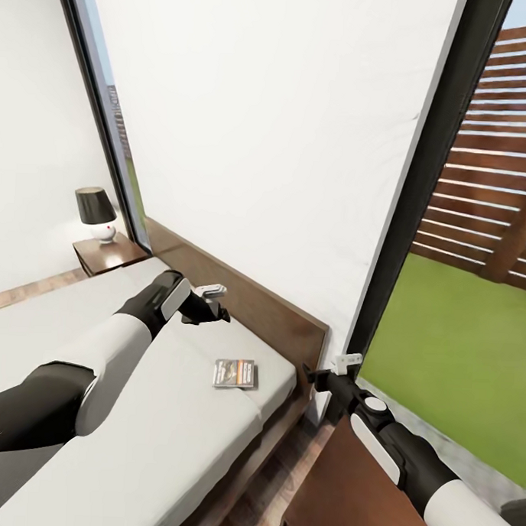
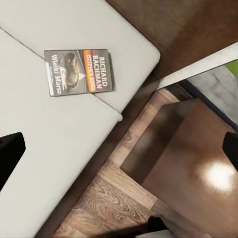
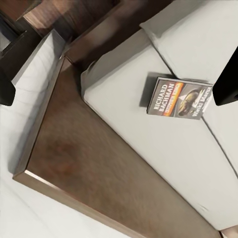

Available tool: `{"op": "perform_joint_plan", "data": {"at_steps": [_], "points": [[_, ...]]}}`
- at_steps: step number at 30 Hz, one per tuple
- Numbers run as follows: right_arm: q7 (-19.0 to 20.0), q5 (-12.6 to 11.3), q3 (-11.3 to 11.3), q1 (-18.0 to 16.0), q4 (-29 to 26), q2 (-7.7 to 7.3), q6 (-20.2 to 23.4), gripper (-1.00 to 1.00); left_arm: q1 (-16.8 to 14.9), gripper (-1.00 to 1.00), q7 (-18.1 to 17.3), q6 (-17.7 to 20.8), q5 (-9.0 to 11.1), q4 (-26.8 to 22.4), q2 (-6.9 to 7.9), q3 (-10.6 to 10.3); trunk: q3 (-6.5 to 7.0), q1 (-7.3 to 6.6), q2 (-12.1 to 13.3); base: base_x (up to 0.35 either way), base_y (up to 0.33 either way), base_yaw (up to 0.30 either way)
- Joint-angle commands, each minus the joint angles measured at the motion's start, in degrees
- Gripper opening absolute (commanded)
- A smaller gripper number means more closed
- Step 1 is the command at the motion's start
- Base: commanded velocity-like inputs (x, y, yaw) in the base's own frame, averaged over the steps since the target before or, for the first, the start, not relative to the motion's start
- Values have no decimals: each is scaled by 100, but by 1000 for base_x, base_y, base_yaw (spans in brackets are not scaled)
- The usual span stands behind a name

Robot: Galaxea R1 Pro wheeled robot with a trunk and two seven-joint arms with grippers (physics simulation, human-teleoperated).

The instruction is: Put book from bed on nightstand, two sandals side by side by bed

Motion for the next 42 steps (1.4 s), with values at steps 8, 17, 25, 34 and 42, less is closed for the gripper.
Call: {"op": "perform_joint_plan", "data": {"at_steps": [8, 17, 25, 34, 42], "points": [[-30, -45, 15, -7, -9, -10, 19, 100, -6, 100, -7, -42, 6, -3, 8, -26, -86, 4, -14, 0, 0, 0], [-29, -45, 10, -6, -22, -28, 19, 100, -6, 100, -7, -297, 4, -3, 9, -29, -167, 4, -14, 0, 0, 0], [-8, -29, 4, -9, -87, -45, 19, 100, -6, 100, 1, -553, 2, -29, 5, -23, -240, 4, -14, 0, 0, 0], [-3, -28, 2, -8, -137, -53, 38, 100, -6, 100, 2, -578, 8, -90, -30, -16, -322, 4, -14, 0, 0, 0], [10, -33, 14, -8, -163, -47, 63, 100, -6, 100, 5, -580, 2, -235, -100, -17, -394, 4, -14, 0, 0, 0]]}}
